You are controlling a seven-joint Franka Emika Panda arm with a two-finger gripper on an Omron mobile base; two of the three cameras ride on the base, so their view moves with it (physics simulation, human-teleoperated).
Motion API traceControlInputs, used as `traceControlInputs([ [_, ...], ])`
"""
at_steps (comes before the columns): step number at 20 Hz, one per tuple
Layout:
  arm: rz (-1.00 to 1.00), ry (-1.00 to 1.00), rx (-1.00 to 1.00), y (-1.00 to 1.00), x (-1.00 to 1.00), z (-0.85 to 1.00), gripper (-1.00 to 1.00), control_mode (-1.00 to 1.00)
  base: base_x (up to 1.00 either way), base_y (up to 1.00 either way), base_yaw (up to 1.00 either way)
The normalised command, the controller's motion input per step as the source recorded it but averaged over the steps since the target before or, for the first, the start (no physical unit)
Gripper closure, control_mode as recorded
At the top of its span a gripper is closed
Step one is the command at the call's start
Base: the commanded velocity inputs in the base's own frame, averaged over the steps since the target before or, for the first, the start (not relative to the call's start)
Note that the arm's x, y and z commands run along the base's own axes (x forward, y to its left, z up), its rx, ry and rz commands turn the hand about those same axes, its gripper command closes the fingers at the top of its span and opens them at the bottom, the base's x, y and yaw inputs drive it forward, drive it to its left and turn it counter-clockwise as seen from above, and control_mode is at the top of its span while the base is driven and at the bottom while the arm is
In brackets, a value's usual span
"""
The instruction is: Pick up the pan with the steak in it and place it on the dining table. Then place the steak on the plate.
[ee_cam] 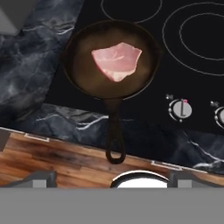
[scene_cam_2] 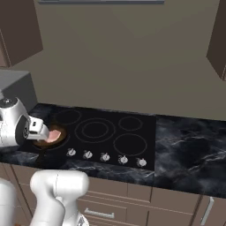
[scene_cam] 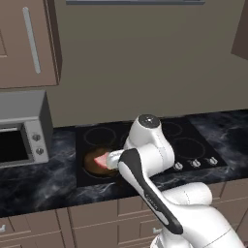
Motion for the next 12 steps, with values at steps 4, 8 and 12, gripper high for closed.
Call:
traceControlInputs([
  [4, 0.0, 0.0, 0.0, 0.04, 0.19, -0.42, -1.0, -1.0, 0.0, 0.0, 0.0],
  [8, 0.0, 0.0, 0.0, 0.04, 0.21, -0.41, -1.0, -1.0, 0.0, 0.0, 0.0],
  [12, 0.0, 0.0, 0.0, 0.09, 0.2, -0.44, -1.0, -1.0, 0.0, 0.0, 0.0],
])
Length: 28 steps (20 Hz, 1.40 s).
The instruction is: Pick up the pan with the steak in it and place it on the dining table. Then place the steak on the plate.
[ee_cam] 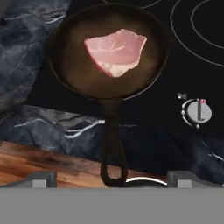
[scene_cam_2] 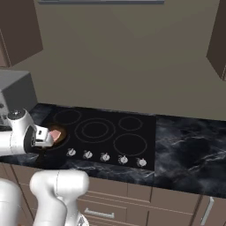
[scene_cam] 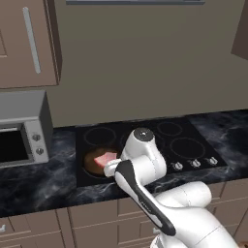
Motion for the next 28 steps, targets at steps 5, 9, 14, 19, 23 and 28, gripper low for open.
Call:
traceControlInputs([
  [5, 0.0, 0.0, 0.0, 0.12, 0.12, -0.47, -1.0, -1.0, 0.0, 0.0, 0.0],
  [9, 0.0, 0.0, 0.0, 0.09, 0.08, -0.49, -1.0, -1.0, 0.0, 0.0, 0.0],
  [14, 0.0, 0.0, 0.0, 0.03, 0.14, -0.38, -1.0, -1.0, 0.0, 0.0, 0.0],
  [19, 0.0, 0.0, 0.0, 0.02, 0.16, -0.31, -1.0, -1.0, 0.0, 0.0, 0.0],
  [23, 0.01, 0.0, 0.0, 0.01, 0.13, -0.36, -1.0, -1.0, 0.0, 0.0, 0.0],
  [28, 0.02, -0.02, 0.0, -0.22, 0.28, -0.33, -1.0, -1.0, 0.0, 0.0, 0.0],
])
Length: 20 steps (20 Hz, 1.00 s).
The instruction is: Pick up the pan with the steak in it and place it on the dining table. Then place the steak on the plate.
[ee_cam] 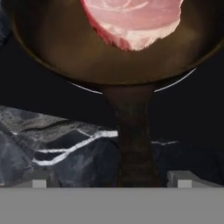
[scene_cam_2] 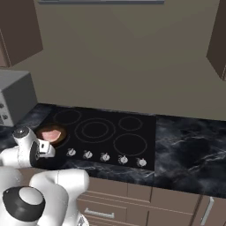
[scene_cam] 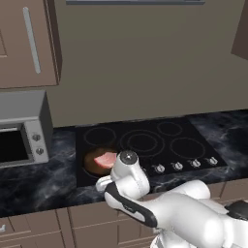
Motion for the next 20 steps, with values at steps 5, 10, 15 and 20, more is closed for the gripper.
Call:
traceControlInputs([
  [5, 0.02, 0.0, 0.02, -0.21, 0.18, -0.07, -1.0, -1.0, 0.0, 0.0, 0.0],
  [10, 0.02, 0.0, 0.01, -0.17, 0.12, -0.06, -1.0, -1.0, 0.0, 0.0, 0.0],
  [15, 0.0, 0.0, 0.0, 0.0, 0.0, -0.18, -1.0, -1.0, 0.0, 0.0, 0.0],
  [20, 0.0, 0.0, 0.0, 0.0, 0.0, -0.44, -1.0, -1.0, 0.0, 0.0, 0.0],
])
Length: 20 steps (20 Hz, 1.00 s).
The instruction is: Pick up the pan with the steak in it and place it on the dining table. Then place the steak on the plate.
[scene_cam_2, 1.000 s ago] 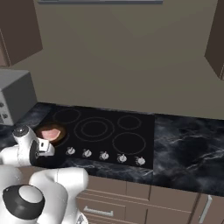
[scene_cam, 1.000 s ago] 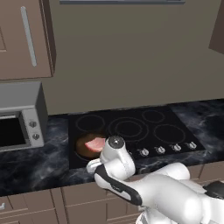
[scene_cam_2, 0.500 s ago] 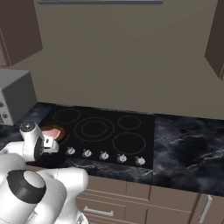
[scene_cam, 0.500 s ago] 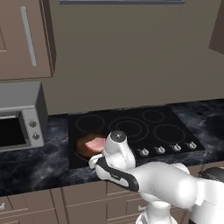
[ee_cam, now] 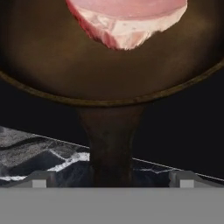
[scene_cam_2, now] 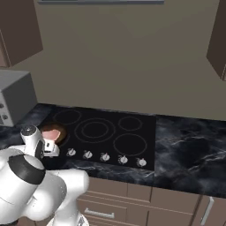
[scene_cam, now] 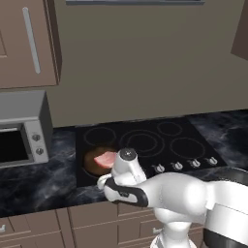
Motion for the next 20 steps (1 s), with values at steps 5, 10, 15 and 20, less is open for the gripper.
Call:
traceControlInputs([
  [5, 0.0, 0.0, 0.0, 0.0, 0.0, -0.14, 1.0, -1.0, 0.0, 0.0, 0.0],
  [10, 0.0, 0.0, 0.01, -0.01, -0.04, 0.04, 1.0, -1.0, 0.0, 0.0, 0.0],
  [15, 0.0, 0.04, 0.08, -0.06, -0.21, 0.33, 1.0, -1.0, 0.0, 0.0, 0.0],
  [20, -0.01, 0.02, 0.09, -0.13, -0.42, 0.54, 1.0, -1.0, 0.0, 0.0, 0.0],
])
